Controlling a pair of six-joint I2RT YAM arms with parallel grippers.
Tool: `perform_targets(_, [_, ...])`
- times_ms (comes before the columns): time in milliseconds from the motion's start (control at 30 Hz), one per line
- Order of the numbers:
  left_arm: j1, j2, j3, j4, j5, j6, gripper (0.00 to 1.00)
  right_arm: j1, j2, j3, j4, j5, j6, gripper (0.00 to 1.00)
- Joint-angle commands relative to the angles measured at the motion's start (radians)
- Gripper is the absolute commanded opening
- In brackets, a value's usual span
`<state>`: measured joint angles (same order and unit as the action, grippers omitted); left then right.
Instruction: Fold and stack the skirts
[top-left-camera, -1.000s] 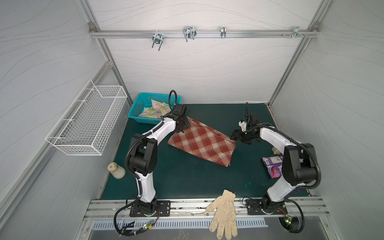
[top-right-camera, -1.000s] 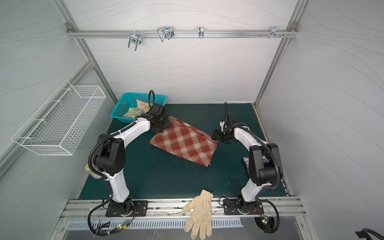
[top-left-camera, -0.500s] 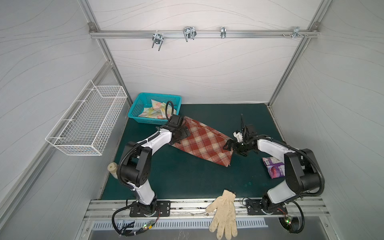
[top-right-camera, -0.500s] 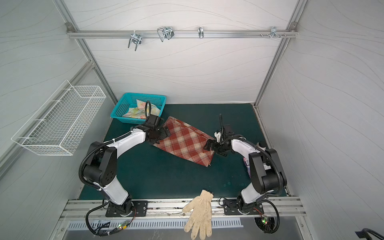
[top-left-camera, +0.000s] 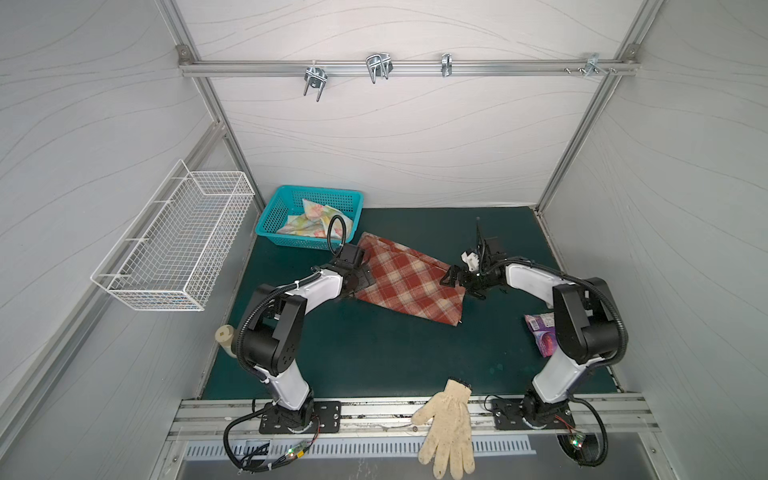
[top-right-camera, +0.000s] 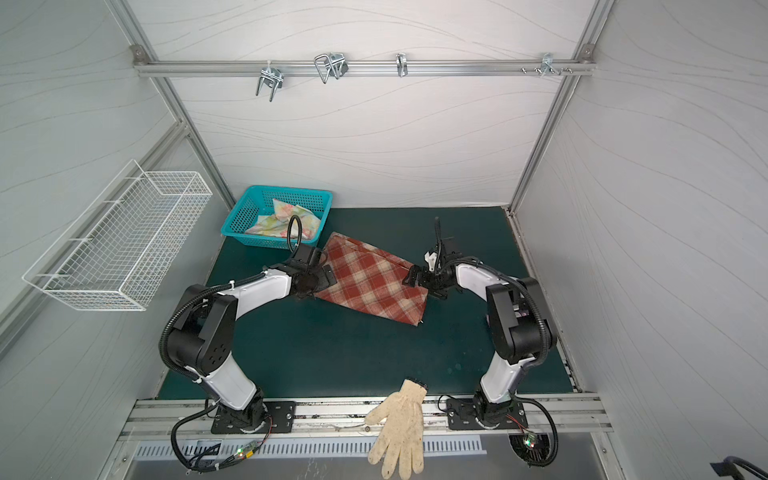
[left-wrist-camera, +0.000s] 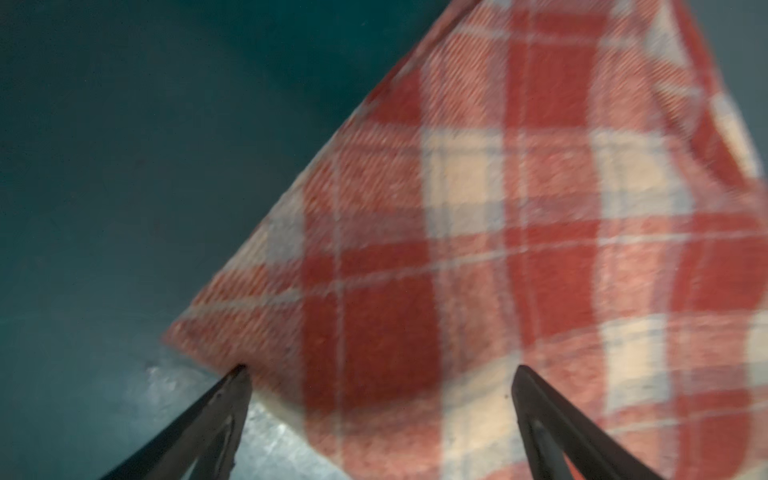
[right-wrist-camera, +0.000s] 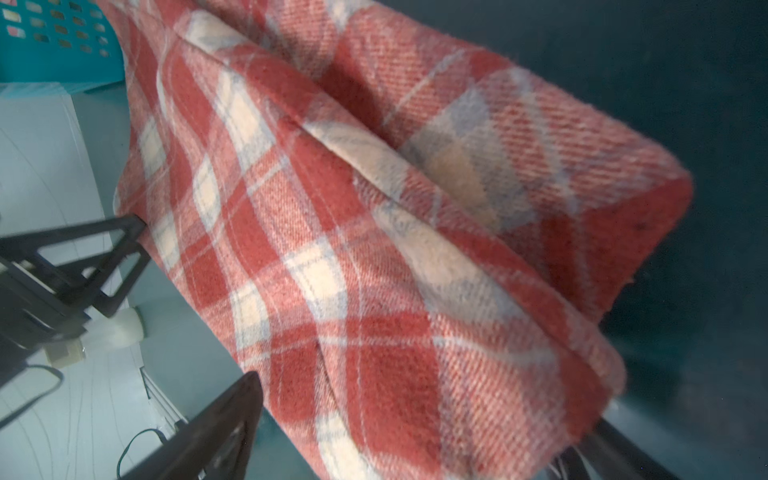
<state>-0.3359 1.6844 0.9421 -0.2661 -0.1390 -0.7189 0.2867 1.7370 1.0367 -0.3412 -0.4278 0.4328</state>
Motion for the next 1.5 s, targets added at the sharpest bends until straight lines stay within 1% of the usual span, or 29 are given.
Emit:
perform_targets(0, [-0.002,-0.054,-0.059,0.077,-0.046,-0.042,0.98,-0.017,0.032,0.041,-0.002,0.006,-0.004,0.99])
perform_targets(167, [-0.011,-0.092,-0.172,0.166,-0.045,-0.094,0.98,-0.048,0.068,0.096,-0.024,0.024,-0.027,0.99])
perform_targets(333, [-0.048,-0.131,-0.232,0.196,-0.043,-0.128,0.98,-0.066,0.134,0.194,-0.065,0.075,-0.061,0.99])
perform_targets(433, [-0.073,-0.180,-0.247,0.179,-0.049,-0.138,0.98,-0.080,0.190,0.266,-0.077,0.072,-0.065,0.99])
perform_targets(533, [-0.077,-0.247,-0.245,0.144,-0.057,-0.130,0.98,-0.083,0.209,0.314,-0.106,0.064,-0.068,0.99])
perform_targets(600, [-0.077,-0.295,-0.227,0.097,-0.088,-0.105,0.98,-0.077,0.169,0.281,-0.084,0.060,-0.057,0.99])
perform_targets(667, [-0.073,-0.333,-0.204,0.067,-0.122,-0.079,0.98,-0.077,0.102,0.215,-0.050,0.058,-0.042,0.99])
perform_targets(733, [-0.056,-0.346,-0.169,0.047,-0.125,-0.054,0.98,-0.076,0.034,0.138,-0.018,0.062,-0.027,0.99])
perform_targets(867, [0.002,-0.287,-0.096,0.020,-0.078,-0.016,0.98,-0.055,-0.051,0.031,0.000,0.066,-0.017,0.99])
perform_targets(933, [0.024,-0.233,-0.061,0.019,-0.063,0.013,0.99,-0.031,-0.086,-0.014,0.004,0.091,-0.015,0.99])
perform_targets(1067, [0.059,-0.115,-0.002,0.019,-0.036,0.043,0.98,-0.009,-0.124,-0.096,0.045,0.104,0.014,0.99])
perform_targets(1200, [0.066,-0.020,0.022,0.070,-0.007,0.058,0.98,-0.008,-0.120,-0.157,0.097,0.098,0.039,0.99])
perform_targets(1300, [0.067,0.027,0.037,0.076,0.001,0.052,0.98,0.004,-0.108,-0.182,0.120,0.101,0.048,0.98])
perform_targets(1467, [0.067,0.046,0.026,0.089,0.000,0.041,0.98,0.034,-0.080,-0.191,0.156,0.104,0.064,0.92])
